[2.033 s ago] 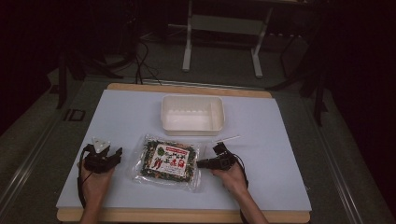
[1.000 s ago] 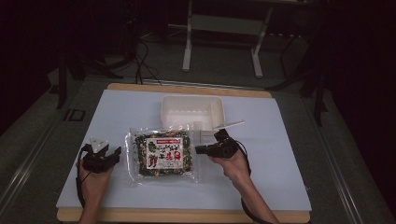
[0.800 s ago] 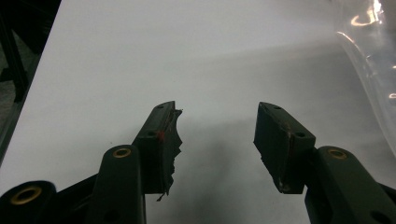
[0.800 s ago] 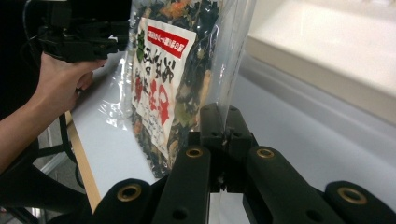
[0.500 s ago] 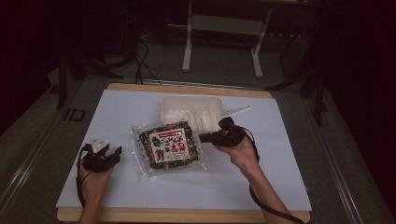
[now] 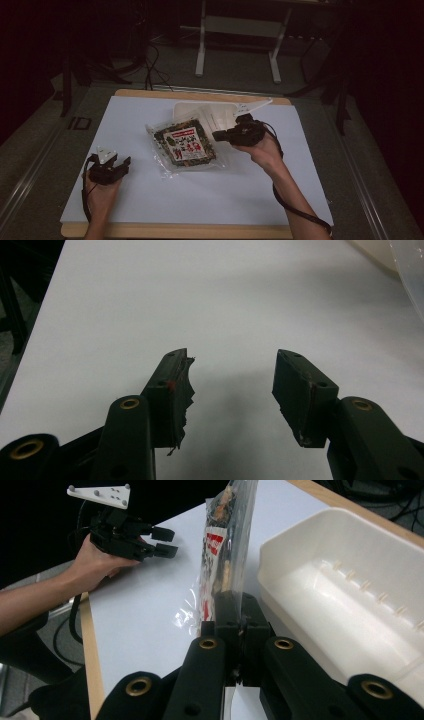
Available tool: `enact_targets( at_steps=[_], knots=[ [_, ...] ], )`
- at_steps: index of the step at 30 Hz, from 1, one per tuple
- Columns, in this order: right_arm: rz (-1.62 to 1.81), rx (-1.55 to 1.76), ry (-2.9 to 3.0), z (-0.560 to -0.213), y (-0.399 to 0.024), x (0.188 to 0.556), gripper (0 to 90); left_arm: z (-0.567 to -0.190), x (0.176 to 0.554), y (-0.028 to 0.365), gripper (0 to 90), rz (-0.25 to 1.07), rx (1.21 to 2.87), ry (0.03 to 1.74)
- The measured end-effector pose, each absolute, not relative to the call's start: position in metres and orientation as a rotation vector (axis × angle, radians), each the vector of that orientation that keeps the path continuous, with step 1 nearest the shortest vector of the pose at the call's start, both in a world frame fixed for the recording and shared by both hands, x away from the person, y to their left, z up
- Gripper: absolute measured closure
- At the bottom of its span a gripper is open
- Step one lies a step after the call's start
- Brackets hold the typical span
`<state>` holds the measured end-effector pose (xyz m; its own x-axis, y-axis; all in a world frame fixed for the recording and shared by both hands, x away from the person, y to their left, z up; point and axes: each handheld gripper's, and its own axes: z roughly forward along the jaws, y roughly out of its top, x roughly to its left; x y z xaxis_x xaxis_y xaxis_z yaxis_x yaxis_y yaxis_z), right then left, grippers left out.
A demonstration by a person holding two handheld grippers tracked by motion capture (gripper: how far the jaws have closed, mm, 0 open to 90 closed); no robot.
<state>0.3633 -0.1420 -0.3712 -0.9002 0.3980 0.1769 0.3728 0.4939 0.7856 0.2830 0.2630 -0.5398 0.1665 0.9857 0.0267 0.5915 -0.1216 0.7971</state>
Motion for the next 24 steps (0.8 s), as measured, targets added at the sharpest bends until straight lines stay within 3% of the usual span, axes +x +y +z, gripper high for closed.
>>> enact_targets(
  at_steps=[11, 24],
  knots=[
    [1.485, 0.481, 2.622, -0.350, -0.139, 0.361, 89.7, -0.540, 0.283, 0.263, 48.5, 0.776, 1.797, 1.499],
    [1.478, 0.478, 2.514, -0.330, -0.143, 0.374, 89.7, -0.540, 0.283, 0.263, 48.5, 0.782, 1.790, 1.500]
  ],
)
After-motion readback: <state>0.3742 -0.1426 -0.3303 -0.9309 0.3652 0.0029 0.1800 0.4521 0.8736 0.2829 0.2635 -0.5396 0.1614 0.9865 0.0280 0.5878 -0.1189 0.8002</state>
